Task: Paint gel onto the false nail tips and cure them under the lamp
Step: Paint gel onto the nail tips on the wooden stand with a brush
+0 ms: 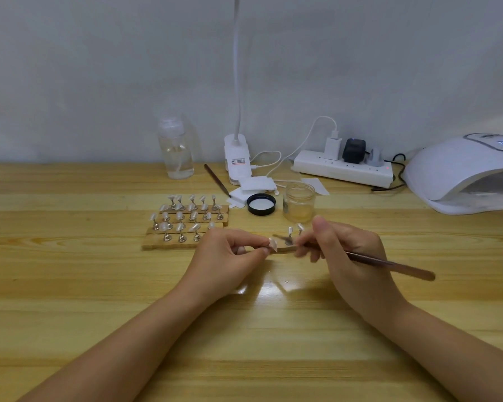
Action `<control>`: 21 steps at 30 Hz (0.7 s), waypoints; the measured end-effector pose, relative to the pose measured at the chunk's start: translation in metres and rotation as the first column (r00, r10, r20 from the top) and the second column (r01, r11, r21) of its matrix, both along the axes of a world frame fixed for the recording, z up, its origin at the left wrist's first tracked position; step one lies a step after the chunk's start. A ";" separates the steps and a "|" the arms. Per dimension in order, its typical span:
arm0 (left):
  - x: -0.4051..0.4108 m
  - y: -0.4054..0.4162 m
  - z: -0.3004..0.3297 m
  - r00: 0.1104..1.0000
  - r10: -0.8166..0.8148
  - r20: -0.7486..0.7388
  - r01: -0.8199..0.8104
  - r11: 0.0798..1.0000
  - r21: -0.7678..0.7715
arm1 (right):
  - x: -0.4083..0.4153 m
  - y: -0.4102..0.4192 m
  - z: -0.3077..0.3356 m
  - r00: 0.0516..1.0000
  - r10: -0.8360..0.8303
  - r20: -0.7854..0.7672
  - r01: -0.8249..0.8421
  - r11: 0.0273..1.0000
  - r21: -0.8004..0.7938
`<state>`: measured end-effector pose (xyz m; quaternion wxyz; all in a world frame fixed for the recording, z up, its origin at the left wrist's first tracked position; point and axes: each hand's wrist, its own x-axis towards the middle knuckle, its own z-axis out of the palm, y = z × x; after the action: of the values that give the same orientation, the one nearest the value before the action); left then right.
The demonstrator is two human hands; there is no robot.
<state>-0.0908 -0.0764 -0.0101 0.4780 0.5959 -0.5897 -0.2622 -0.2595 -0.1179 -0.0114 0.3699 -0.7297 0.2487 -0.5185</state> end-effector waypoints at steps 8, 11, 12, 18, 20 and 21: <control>-0.002 0.002 0.002 0.999 0.011 0.048 -0.009 0.999 -0.039 | -0.001 0.002 0.003 0.999 0.029 0.017 -0.030 0.998 0.050; -0.001 0.002 0.001 0.998 -0.007 0.057 0.009 0.999 -0.037 | 0.001 0.002 0.003 0.999 0.048 -0.005 -0.048 0.996 0.077; -0.001 0.002 0.001 0.999 -0.004 0.052 0.006 0.999 -0.040 | 0.000 0.003 0.004 0.998 0.056 0.001 -0.056 0.994 0.097; -0.002 0.001 0.001 0.999 0.012 0.052 -0.009 0.999 -0.053 | 0.000 0.003 0.004 0.999 0.046 0.013 -0.047 0.993 0.104; -0.002 0.001 0.002 0.999 0.017 0.049 -0.015 0.998 -0.055 | -0.001 0.004 0.005 0.998 0.063 0.024 -0.066 0.988 0.137; -0.003 0.001 0.002 0.999 0.020 0.049 -0.017 0.998 -0.055 | -0.001 0.004 0.005 0.998 0.051 0.041 -0.056 0.990 0.131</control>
<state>-0.0937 -0.0752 -0.0082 0.4817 0.5944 -0.6026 -0.2269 -0.2605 -0.1138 -0.0067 0.4357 -0.7004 0.2556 -0.5042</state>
